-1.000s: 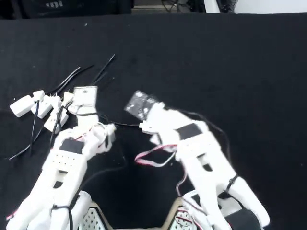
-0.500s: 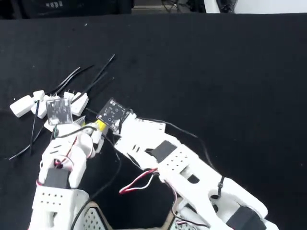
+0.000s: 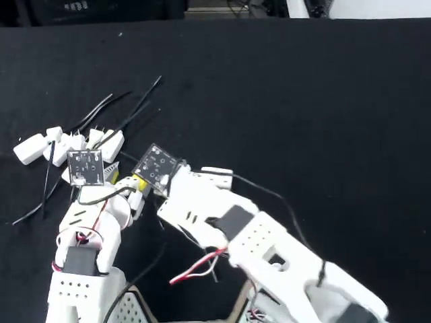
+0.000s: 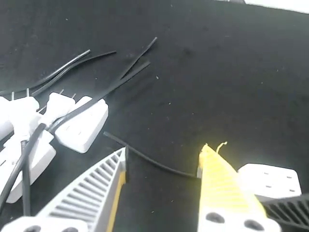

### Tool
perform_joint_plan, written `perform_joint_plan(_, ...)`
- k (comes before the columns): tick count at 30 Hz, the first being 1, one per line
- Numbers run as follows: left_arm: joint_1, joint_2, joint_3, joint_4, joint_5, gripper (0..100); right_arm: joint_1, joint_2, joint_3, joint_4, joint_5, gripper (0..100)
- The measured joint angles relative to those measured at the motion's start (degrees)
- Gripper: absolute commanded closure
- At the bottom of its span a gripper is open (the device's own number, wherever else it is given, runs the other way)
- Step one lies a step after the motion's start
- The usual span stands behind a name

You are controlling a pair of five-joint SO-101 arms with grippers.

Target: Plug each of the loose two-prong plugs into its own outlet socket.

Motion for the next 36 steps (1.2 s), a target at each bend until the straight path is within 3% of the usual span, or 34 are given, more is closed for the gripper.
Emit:
perform_joint_plan(15, -0.09, -0.79, 0.70, -0.44, -0.18, 76, 0.18, -7.74, -0.09, 5.01, 1.93, 98.8)
perform_joint_plan(25, 0.18, -0.44, 1.58, 0.09, -0.44, 76, 0.44, -9.49, -9.41, 14.15, 1.93, 98.8)
perform_joint_plan(36, 0.09, -0.53, 1.58, 0.09, -0.44, 76, 3.34, -9.49, 0.00, 12.75, 5.19, 98.8)
